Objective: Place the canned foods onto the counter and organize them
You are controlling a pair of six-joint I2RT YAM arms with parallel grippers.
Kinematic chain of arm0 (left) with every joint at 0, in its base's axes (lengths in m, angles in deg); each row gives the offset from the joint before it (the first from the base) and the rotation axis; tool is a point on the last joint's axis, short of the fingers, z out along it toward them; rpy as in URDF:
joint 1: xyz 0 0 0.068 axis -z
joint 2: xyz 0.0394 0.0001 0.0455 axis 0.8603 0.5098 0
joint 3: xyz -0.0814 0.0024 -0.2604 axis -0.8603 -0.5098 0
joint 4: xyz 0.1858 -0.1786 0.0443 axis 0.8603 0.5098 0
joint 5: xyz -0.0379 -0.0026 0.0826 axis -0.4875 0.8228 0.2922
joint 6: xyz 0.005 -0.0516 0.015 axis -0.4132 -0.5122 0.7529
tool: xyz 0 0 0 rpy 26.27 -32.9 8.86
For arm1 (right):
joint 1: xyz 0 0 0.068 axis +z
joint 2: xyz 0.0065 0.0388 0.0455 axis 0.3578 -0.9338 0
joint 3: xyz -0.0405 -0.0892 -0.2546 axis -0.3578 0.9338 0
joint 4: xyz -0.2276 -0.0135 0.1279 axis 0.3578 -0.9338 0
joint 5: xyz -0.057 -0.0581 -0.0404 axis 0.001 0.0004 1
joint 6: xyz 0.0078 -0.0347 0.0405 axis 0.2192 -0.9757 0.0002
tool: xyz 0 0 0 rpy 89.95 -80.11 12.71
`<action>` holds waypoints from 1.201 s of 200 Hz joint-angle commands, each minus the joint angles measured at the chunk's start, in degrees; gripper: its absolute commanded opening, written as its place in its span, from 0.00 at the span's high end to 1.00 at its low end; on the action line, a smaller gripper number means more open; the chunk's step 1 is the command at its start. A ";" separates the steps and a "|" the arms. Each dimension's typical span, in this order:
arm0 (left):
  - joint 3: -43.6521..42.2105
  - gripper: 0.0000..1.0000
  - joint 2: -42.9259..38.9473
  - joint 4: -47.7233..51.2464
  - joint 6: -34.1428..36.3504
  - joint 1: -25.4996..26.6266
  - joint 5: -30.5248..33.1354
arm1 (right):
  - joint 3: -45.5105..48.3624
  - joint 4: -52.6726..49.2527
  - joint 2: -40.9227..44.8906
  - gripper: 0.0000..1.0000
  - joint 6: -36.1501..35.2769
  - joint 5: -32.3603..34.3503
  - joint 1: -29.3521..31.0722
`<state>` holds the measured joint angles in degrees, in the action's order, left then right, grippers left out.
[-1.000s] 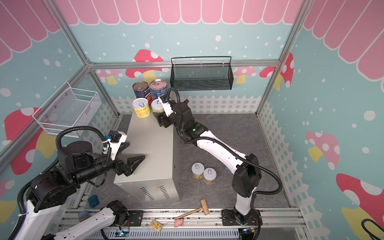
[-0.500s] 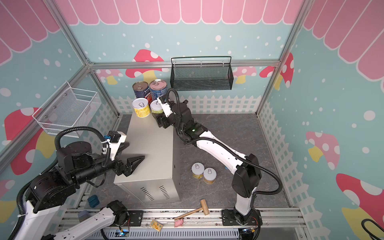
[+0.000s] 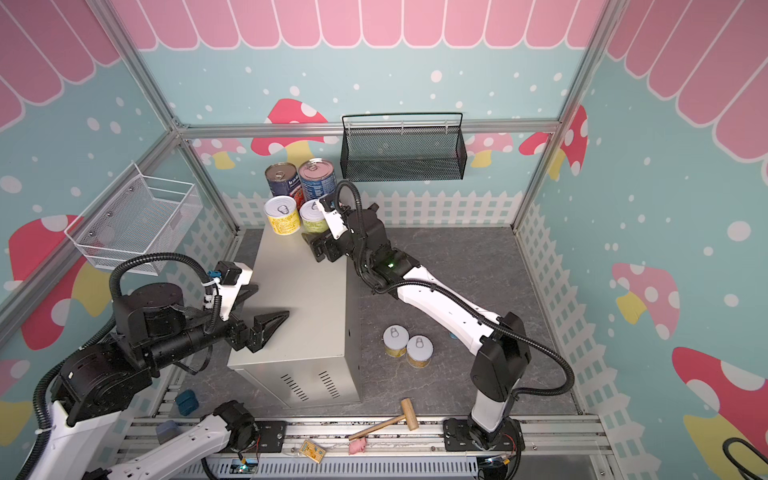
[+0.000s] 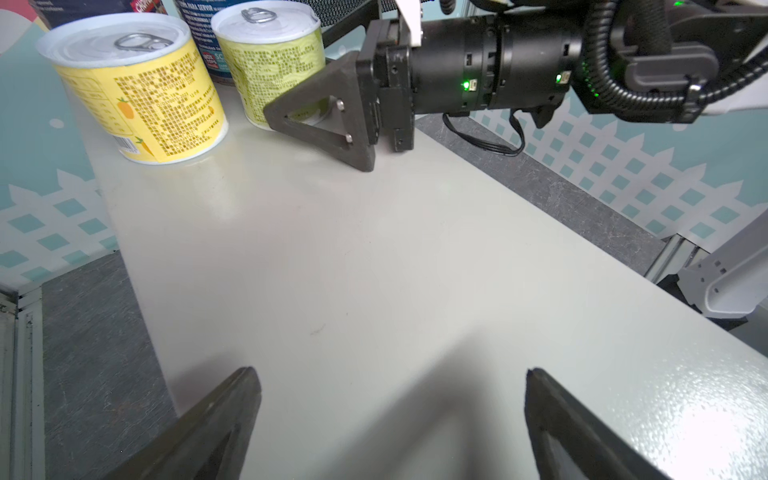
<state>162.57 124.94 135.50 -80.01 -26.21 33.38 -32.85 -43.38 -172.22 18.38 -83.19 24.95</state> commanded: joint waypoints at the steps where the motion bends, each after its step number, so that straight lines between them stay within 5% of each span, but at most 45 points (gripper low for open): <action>1: 0.73 0.01 0.19 -1.30 0.63 0.24 2.27 | 3.07 -2.98 4.24 0.01 -0.05 0.87 0.49; 93: 4.46 0.01 4.44 -1.14 -4.68 -0.50 17.81 | 12.34 -8.24 17.04 0.01 1.20 5.80 -0.03; 151: 6.82 0.01 10.59 -6.25 -4.74 -9.31 6.42 | 17.49 -8.11 22.58 0.00 -0.28 5.76 -0.03; 184: 7.46 0.01 14.17 -10.71 -7.77 -19.58 -3.59 | 18.82 -8.56 25.04 0.01 -1.81 5.11 -0.03; 240: 7.10 0.01 18.51 -16.13 -8.44 -23.99 -8.54 | 19.14 -9.99 26.46 0.01 -3.30 4.04 -0.03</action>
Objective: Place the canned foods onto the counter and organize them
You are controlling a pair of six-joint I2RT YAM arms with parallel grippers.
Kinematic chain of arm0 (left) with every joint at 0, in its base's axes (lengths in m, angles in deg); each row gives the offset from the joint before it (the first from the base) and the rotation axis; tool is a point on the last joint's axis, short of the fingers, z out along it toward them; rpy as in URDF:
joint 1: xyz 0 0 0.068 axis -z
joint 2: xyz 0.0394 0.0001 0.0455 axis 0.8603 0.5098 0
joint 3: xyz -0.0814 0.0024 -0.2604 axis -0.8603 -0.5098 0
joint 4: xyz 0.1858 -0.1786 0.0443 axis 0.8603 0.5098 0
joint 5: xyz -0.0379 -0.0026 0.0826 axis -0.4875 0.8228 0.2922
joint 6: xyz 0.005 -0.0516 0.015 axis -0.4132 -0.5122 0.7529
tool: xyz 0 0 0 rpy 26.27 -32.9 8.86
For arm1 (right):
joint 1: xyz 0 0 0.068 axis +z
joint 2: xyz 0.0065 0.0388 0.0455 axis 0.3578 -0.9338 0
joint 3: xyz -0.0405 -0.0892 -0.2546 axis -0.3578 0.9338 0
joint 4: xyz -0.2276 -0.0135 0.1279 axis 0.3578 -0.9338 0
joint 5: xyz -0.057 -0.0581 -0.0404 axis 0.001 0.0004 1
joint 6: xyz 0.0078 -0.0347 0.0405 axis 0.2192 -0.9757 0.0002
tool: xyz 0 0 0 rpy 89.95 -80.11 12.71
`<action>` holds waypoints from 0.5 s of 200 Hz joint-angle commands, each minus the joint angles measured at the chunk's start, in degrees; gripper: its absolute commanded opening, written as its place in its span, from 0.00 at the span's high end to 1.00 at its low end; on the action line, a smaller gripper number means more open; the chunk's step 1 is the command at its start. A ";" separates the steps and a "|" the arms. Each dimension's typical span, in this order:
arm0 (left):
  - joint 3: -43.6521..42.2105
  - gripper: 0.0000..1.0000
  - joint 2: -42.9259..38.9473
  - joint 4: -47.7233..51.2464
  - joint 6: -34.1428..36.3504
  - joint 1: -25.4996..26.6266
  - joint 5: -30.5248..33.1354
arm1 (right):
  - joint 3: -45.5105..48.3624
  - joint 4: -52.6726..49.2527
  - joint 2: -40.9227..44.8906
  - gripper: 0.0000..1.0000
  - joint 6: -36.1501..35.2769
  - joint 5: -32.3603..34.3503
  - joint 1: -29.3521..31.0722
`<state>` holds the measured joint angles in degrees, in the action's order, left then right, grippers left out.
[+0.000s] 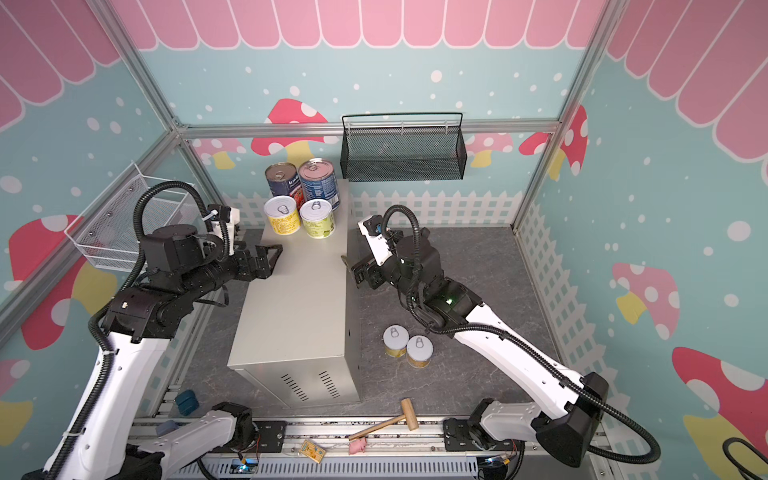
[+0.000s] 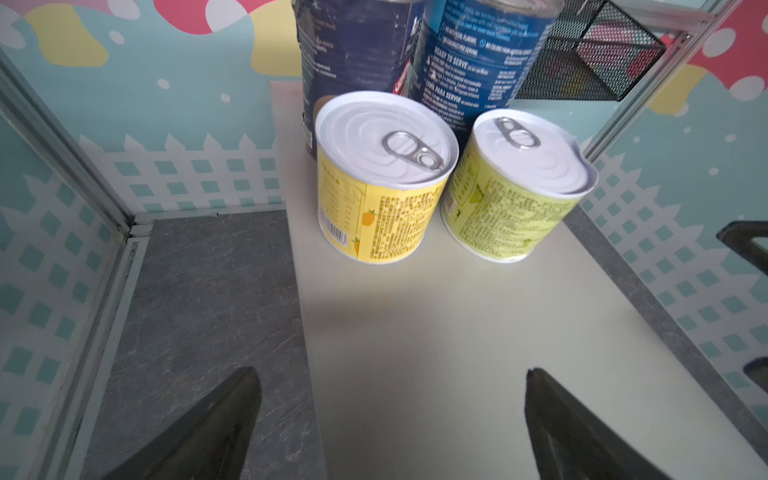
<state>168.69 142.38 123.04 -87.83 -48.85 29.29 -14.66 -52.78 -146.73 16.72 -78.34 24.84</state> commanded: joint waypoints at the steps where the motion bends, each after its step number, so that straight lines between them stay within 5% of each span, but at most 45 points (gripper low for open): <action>1: 1.06 0.00 1.19 -3.72 -0.59 -1.40 -4.52 | 0.95 -0.57 0.96 0.01 -1.68 -0.85 0.08; 100: 4.50 0.01 6.60 -5.58 0.17 -2.87 -5.69 | 0.42 -0.40 -0.19 0.01 -1.97 -2.26 -0.04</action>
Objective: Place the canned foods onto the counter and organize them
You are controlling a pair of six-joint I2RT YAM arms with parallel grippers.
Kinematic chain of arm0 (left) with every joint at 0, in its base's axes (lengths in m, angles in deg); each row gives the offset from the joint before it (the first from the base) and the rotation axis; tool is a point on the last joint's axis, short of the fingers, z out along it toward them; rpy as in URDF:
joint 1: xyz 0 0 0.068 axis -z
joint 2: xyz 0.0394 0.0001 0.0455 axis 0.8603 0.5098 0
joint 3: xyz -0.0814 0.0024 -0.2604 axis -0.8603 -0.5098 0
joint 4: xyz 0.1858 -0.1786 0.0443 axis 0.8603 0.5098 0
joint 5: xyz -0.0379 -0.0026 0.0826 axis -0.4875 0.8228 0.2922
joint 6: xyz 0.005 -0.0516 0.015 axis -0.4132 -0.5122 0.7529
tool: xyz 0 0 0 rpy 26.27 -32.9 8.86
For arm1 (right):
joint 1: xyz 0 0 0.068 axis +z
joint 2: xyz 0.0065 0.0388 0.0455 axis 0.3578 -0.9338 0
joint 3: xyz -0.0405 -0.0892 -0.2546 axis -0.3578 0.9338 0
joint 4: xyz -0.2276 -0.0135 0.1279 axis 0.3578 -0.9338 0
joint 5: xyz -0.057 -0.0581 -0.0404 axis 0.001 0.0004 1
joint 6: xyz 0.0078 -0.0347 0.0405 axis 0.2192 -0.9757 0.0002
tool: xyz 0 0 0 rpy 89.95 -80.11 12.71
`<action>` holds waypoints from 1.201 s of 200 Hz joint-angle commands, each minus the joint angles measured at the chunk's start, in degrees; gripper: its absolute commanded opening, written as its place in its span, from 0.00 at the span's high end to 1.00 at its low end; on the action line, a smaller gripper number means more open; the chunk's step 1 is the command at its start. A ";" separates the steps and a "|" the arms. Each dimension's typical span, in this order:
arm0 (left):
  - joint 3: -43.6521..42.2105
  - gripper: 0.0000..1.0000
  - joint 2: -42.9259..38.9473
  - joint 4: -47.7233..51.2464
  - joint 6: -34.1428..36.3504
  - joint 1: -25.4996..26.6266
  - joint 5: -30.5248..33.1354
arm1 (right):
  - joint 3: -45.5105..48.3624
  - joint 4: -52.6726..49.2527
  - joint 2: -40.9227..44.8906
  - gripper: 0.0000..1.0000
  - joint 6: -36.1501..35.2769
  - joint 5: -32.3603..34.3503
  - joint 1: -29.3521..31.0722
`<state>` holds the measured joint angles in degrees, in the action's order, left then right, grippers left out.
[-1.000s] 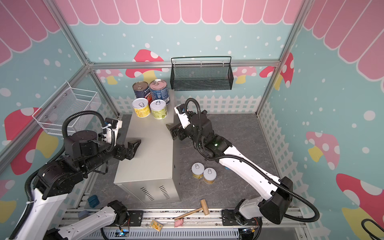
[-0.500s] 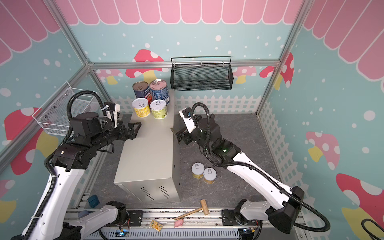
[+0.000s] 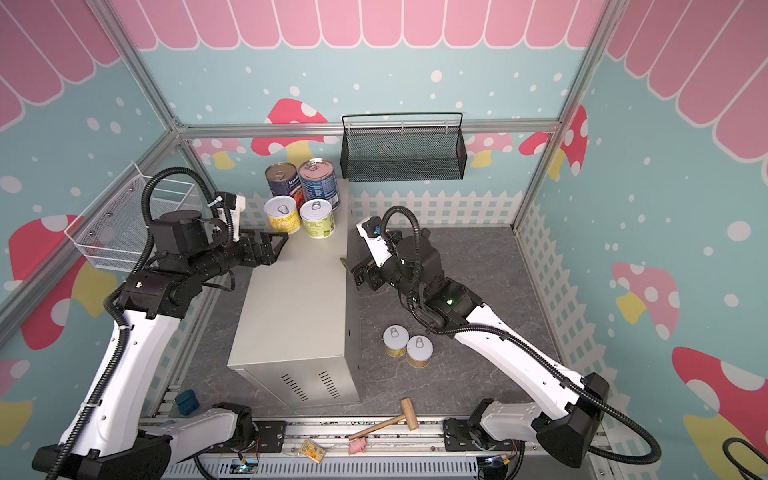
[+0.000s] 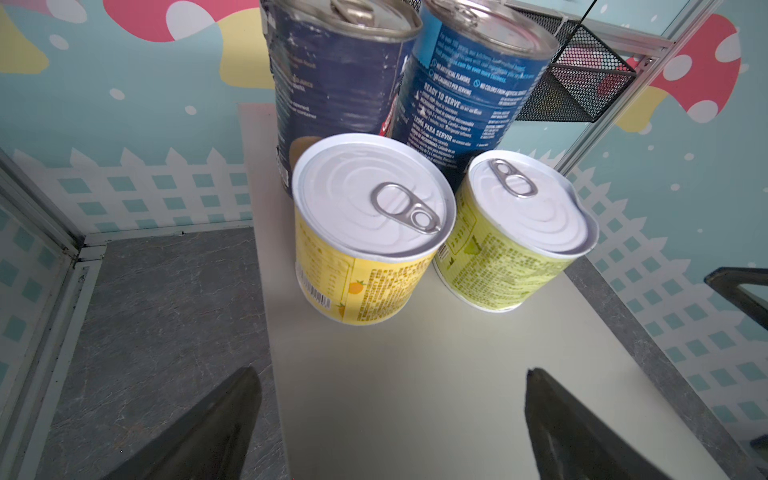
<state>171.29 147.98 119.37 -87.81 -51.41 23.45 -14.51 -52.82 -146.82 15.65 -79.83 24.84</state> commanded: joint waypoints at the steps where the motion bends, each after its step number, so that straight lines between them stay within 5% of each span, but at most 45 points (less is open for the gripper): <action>1: 1.93 0.01 1.04 -1.92 0.17 -0.30 0.17 | 0.27 -0.38 -0.10 0.01 -0.90 -0.79 -0.03; 63: 2.53 0.01 2.77 -3.17 0.05 -0.31 0.63 | 0.14 -0.43 -0.12 0.01 -1.13 -0.84 -0.01; 165: -2.26 0.00 -8.83 5.29 -3.45 -0.39 7.92 | -11.92 -1.03 -13.23 0.02 -2.09 -5.82 -0.01; 201: -2.41 0.01 -12.13 10.44 -4.67 -0.73 13.57 | -17.79 -1.29 -19.14 0.02 -2.57 -3.82 -0.01; 240: -3.18 0.01 -16.04 13.17 -3.16 -0.75 10.24 | -22.93 -0.67 -23.92 0.02 -1.30 -0.16 -0.01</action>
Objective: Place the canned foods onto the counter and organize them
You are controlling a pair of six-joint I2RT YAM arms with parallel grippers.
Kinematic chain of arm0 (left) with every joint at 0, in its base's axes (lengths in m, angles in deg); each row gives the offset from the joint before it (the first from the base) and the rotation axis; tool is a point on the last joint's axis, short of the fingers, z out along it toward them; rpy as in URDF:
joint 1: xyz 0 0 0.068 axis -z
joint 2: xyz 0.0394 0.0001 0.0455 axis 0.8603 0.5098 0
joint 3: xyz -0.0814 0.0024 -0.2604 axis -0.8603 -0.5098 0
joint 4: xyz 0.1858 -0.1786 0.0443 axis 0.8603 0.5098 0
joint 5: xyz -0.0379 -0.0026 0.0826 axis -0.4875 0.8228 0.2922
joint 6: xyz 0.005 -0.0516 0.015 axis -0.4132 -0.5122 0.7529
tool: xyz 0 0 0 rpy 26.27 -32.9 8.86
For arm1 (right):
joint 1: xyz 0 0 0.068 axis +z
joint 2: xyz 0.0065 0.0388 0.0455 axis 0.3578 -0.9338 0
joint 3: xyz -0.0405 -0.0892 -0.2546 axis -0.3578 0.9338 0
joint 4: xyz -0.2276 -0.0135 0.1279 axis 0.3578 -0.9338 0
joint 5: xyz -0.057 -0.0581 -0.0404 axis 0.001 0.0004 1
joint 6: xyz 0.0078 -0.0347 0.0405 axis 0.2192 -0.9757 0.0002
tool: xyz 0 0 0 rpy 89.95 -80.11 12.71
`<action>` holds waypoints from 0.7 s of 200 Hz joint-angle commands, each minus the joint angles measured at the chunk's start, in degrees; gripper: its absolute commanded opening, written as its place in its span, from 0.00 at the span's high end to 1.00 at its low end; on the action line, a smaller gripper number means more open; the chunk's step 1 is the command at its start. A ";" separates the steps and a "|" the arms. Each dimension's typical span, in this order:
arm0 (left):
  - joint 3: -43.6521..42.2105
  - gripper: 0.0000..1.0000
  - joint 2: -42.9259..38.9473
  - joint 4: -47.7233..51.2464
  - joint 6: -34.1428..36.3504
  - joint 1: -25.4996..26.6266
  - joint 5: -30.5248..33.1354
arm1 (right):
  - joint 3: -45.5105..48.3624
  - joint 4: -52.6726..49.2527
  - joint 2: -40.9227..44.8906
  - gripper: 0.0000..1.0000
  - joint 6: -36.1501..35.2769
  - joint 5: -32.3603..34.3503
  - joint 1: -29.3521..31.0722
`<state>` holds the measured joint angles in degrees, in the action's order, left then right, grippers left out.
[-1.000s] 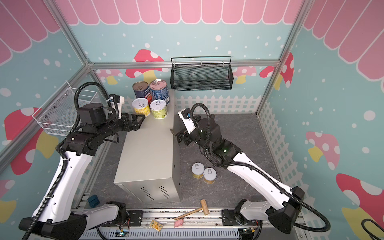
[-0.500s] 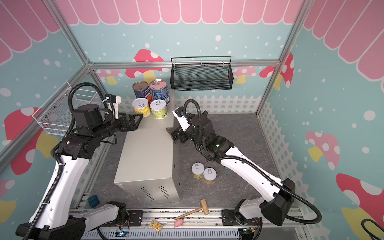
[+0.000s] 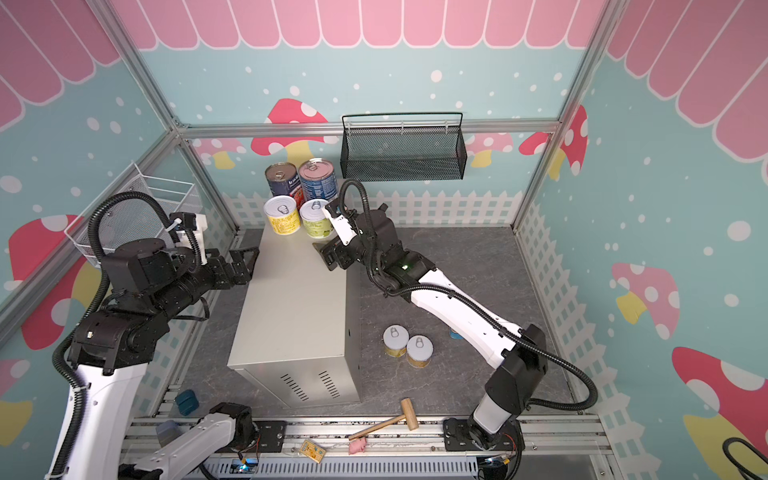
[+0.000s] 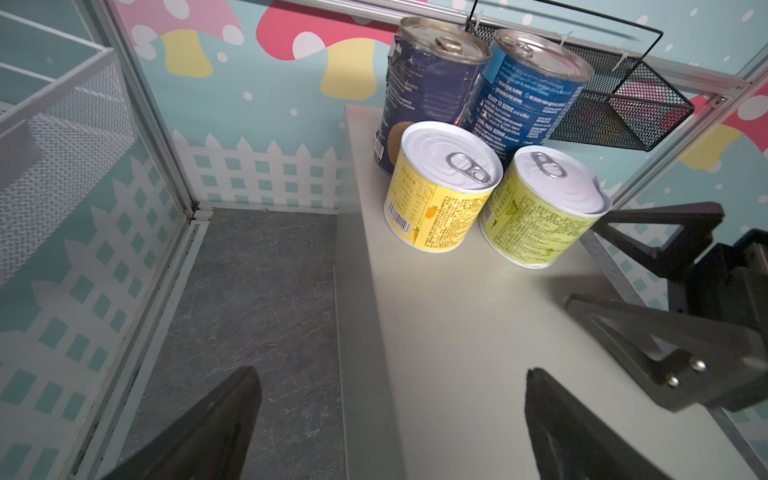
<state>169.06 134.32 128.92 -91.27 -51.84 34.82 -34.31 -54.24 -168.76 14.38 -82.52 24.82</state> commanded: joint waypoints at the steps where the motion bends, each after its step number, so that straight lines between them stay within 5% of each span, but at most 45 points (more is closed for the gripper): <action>1: -0.97 0.01 -2.48 3.67 0.30 -0.35 -1.31 | -3.22 0.75 -2.02 0.02 -0.01 2.55 0.01; 52: -3.93 0.01 -5.77 4.81 1.74 2.19 -9.05 | -5.85 2.11 -4.91 0.02 1.00 3.20 0.02; 140: -5.70 0.01 -7.92 4.90 4.80 7.07 -6.19 | -10.60 2.29 -9.18 0.07 2.02 5.00 0.08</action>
<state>163.97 127.13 132.77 -88.38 -45.66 27.72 -42.79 -53.17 -176.81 15.52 -79.28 24.84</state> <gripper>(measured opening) 0.992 0.944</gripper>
